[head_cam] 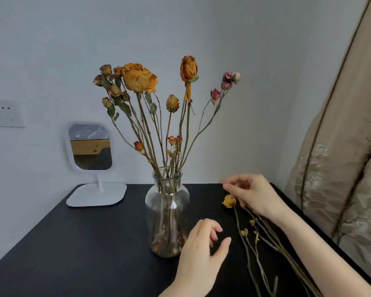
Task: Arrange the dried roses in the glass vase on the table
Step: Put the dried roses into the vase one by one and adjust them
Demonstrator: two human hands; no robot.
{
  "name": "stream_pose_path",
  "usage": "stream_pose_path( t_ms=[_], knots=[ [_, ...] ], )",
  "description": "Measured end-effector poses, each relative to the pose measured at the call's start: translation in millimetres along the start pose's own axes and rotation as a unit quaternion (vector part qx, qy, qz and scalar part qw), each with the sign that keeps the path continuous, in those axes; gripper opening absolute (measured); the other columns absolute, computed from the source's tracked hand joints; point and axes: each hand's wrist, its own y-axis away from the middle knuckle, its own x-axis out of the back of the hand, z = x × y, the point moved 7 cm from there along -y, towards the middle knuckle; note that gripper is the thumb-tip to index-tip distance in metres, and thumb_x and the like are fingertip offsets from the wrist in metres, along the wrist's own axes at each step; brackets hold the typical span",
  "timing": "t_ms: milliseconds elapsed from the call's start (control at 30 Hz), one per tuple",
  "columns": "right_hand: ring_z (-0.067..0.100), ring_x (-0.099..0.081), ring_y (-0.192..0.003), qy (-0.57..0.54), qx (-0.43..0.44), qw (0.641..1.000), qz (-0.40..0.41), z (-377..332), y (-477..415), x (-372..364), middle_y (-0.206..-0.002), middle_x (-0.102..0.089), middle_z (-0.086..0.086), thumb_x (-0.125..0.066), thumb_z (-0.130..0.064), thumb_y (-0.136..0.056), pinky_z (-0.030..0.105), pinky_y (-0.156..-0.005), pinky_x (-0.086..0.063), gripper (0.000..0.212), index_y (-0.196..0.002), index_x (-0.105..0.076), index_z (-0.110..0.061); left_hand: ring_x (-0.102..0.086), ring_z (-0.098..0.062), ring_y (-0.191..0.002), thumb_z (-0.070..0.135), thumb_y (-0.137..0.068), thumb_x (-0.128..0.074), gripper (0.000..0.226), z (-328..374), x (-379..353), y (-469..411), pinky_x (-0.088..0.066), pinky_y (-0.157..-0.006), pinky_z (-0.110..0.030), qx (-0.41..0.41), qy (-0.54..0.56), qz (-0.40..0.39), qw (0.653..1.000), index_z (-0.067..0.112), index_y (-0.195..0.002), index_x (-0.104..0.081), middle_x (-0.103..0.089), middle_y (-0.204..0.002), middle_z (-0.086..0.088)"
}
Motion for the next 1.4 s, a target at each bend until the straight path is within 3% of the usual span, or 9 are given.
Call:
stream_pose_path(
  t_ms=[167,333,533,600,867,1100,1400],
  knots=[
    [0.005,-0.051,-0.046,0.05,-0.142,0.989,-0.006,85,7,18,-0.072,-0.066,-0.001,-0.06,-0.018,-0.088,0.01,-0.039,-0.037,0.015,-0.102,-0.066,-0.016,-0.05,-0.003,-0.063,0.04,-0.089,-0.054,0.015,-20,-58,-25,-0.05,-0.072,-0.027,0.132,-0.035,-0.118,0.984,0.029,-0.099,-0.051,-0.052,-0.065,0.008],
    [0.006,-0.052,-0.05,0.098,-0.227,0.969,-0.028,140,19,26,-0.071,-0.065,-0.001,-0.059,-0.016,-0.088,0.013,-0.04,-0.038,0.016,-0.103,-0.065,-0.014,-0.059,-0.013,-0.083,0.046,-0.089,-0.051,0.024,-40,-86,-45,-0.043,-0.067,-0.028,0.223,-0.11,-0.163,0.955,0.025,-0.102,-0.053,-0.062,-0.089,0.006],
    [0.017,-0.065,-0.086,0.157,-0.255,0.953,-0.051,168,18,16,-0.096,-0.069,0.006,-0.06,-0.019,-0.088,0.03,-0.082,-0.053,0.019,-0.105,-0.066,-0.015,-0.063,-0.02,-0.081,0.045,-0.089,-0.053,0.029,-43,-107,-59,-0.047,-0.068,-0.031,0.259,-0.127,-0.183,0.94,0.019,-0.081,-0.062,-0.061,-0.077,0.0],
    [0.017,-0.065,-0.089,0.174,-0.257,0.949,-0.044,171,14,13,-0.096,-0.07,0.006,-0.061,-0.02,-0.087,0.033,-0.086,-0.053,0.016,-0.102,-0.066,-0.017,-0.064,-0.023,-0.082,0.045,-0.088,-0.054,0.032,-45,-112,-63,-0.047,-0.068,-0.031,0.268,-0.131,-0.177,0.938,0.015,-0.083,-0.064,-0.065,-0.081,-0.006],
    [0.015,-0.062,-0.087,0.236,-0.269,0.933,-0.039,174,4,11,-0.094,-0.064,0.0,-0.065,-0.028,-0.085,0.031,-0.076,-0.053,0.015,-0.097,-0.065,-0.019,-0.063,-0.021,-0.078,0.038,-0.088,-0.055,0.027,-58,-128,-77,-0.045,-0.063,-0.031,0.297,-0.169,-0.177,0.923,0.013,-0.087,-0.065,-0.064,-0.084,-0.002],
    [0.015,-0.063,-0.083,0.259,-0.273,0.926,-0.02,178,-1,11,-0.087,-0.062,-0.002,-0.065,-0.029,-0.085,0.03,-0.072,-0.053,0.012,-0.091,-0.064,-0.018,-0.052,-0.015,-0.064,0.036,-0.088,-0.055,0.029,-61,-123,-81,-0.038,-0.055,-0.027,0.333,-0.177,-0.156,0.913,0.02,-0.067,-0.043,-0.05,-0.069,0.004],
    [0.014,-0.063,-0.082,0.276,-0.255,0.926,-0.021,177,-9,11,-0.091,-0.066,0.0,-0.065,-0.031,-0.085,0.028,-0.068,-0.052,0.017,-0.095,-0.067,-0.017,-0.047,-0.014,-0.05,0.032,-0.089,-0.053,0.04,-53,-97,-86,-0.035,-0.048,-0.025,0.297,-0.161,-0.134,0.932,0.018,-0.054,-0.041,-0.044,-0.054,0.003]
  ],
)
